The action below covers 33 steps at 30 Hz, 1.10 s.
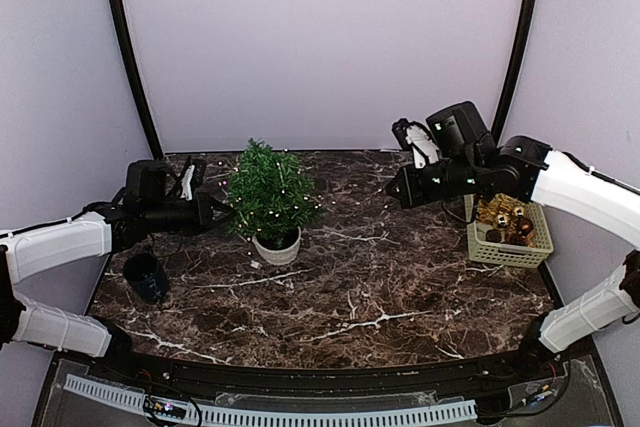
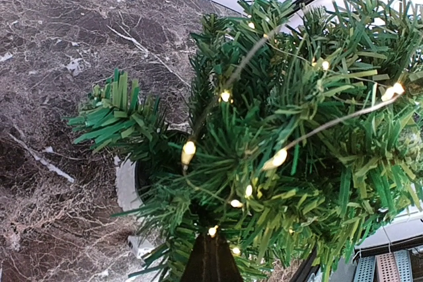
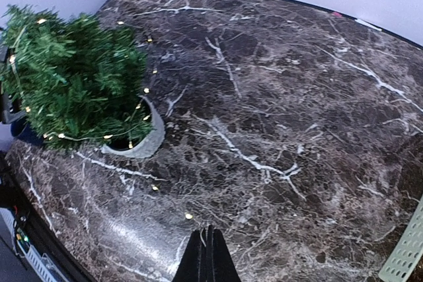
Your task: Decorate the small christmas tree
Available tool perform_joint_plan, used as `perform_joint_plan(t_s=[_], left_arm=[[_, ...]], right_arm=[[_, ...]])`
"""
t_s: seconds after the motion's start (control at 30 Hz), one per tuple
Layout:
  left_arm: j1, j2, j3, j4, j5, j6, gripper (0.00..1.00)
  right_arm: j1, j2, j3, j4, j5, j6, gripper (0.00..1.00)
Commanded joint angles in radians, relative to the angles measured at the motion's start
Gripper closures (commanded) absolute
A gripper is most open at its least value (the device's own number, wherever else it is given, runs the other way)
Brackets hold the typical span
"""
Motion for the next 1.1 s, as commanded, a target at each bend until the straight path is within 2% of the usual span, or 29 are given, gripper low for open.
perform_joint_plan(t_s=[0.0, 0.13, 0.27, 0.5, 0.73, 0.87, 0.97, 1.07], left_arm=[[-0.003, -0.011, 0.02, 0.006, 0.006, 0.008, 1.0], [-0.003, -0.014, 0.031, -0.009, 0.001, 0.024, 0.99], [-0.003, -0.02, 0.052, -0.044, -0.005, 0.051, 0.9], [-0.003, -0.106, 0.067, -0.158, -0.09, 0.108, 0.61], [-0.003, -0.212, 0.072, -0.313, -0.237, 0.165, 0.36], [-0.002, -0.276, 0.1, -0.37, -0.296, 0.267, 0.33], [-0.007, -0.296, 0.16, -0.389, -0.208, 0.396, 0.37], [-0.038, -0.313, 0.19, -0.344, -0.099, 0.461, 0.39]], right_arm=[[0.038, -0.011, 0.024, 0.064, -0.131, -0.027, 1.0], [0.061, -0.014, 0.031, 0.08, -0.205, -0.023, 1.0], [0.095, 0.009, 0.052, 0.081, -0.254, -0.024, 1.0], [0.15, 0.082, 0.147, 0.071, -0.297, -0.055, 1.0], [0.186, 0.173, 0.23, 0.075, -0.328, -0.091, 1.0], [0.204, 0.221, 0.281, 0.088, -0.346, -0.106, 1.0], [0.21, 0.254, 0.314, 0.107, -0.375, -0.115, 1.0], [0.212, 0.297, 0.351, 0.114, -0.387, -0.128, 1.0]])
